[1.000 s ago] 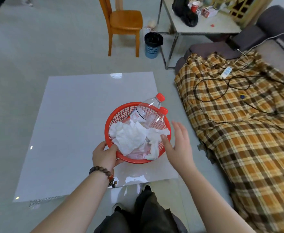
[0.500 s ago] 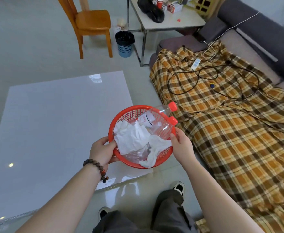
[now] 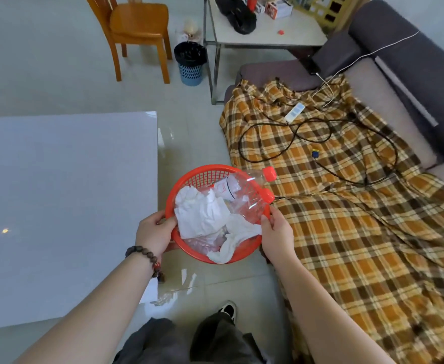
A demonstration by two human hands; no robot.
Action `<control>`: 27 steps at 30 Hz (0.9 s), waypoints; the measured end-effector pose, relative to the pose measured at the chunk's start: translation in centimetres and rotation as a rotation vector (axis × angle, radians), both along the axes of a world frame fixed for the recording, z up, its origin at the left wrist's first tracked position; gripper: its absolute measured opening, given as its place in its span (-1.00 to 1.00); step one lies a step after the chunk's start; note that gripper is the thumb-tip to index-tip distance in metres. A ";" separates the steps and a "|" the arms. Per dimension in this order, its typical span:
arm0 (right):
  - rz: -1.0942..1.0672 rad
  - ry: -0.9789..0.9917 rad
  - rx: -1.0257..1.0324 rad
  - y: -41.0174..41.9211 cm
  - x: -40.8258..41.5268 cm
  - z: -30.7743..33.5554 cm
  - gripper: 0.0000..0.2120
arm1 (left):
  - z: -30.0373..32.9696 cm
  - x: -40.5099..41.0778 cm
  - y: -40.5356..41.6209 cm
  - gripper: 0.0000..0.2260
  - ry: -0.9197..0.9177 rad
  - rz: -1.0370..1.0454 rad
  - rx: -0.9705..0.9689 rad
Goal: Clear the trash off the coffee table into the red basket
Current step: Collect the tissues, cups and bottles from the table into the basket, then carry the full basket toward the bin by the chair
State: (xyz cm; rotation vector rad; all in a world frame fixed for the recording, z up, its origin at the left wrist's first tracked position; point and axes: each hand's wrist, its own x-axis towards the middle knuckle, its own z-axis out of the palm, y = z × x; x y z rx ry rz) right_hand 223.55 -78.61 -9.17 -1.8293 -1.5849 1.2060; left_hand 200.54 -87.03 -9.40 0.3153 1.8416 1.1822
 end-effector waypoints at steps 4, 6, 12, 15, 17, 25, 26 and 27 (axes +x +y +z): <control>0.004 0.038 -0.018 3.4 0.3 -0.6 -0.67 | 0.1 0.8 3.5 -0.97 0.037 0.026 -0.016; 0.007 0.051 -0.024 5.0 -0.2 -1.0 -0.66 | 0.0 0.5 5.1 -0.98 0.041 0.049 -0.021; 0.062 0.050 -0.018 12.2 -2.5 -2.2 -0.69 | -1.1 -1.1 11.0 -0.93 0.092 0.070 -0.076; 0.074 0.048 -0.020 17.2 -4.3 -2.7 -0.71 | -1.9 -2.8 15.4 -0.93 0.070 0.091 -0.069; 0.072 0.036 0.000 20.9 -6.0 -3.2 -0.71 | -2.6 -4.5 18.9 -0.91 0.059 0.106 -0.065; 0.036 -0.044 0.057 35.5 -14.9 -2.4 -0.75 | -1.7 -12.7 32.9 -0.82 0.123 0.117 -0.039; 0.029 -0.051 0.062 37.2 -16.0 -2.3 -0.74 | -1.4 -13.7 34.5 -0.82 0.121 0.124 -0.036; 0.025 -0.058 0.064 38.8 -17.0 -2.2 -0.74 | -1.2 -14.6 36.1 -0.82 0.119 0.130 -0.034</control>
